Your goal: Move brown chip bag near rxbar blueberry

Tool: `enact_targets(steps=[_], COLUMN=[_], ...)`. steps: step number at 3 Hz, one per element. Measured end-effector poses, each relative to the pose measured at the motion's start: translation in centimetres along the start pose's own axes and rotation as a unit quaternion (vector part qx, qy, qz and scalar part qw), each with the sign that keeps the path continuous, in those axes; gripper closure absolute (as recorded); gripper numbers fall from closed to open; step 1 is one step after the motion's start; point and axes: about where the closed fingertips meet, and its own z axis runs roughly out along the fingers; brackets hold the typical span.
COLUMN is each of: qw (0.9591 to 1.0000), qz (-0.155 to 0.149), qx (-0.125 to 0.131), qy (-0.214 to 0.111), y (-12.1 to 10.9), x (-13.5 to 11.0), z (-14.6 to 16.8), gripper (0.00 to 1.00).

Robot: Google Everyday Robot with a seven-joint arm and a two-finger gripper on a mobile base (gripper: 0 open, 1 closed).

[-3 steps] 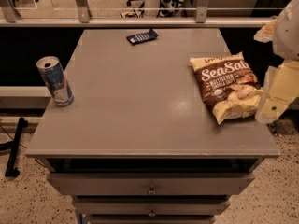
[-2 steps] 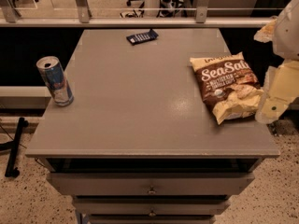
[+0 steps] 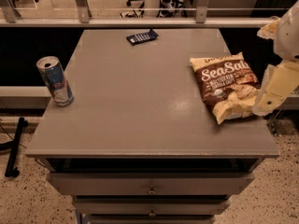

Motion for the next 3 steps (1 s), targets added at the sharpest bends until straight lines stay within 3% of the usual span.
enact_targets(steps=[1, 3], qw=[0.9996, 0.9968], qz=[0.026, 0.080], qx=[0.008, -0.002], qy=[-0.009, -0.007], y=[-2.8, -4.7], x=[1.4, 4.4], z=[3.9, 9.0], gripper=[0.00, 0.00])
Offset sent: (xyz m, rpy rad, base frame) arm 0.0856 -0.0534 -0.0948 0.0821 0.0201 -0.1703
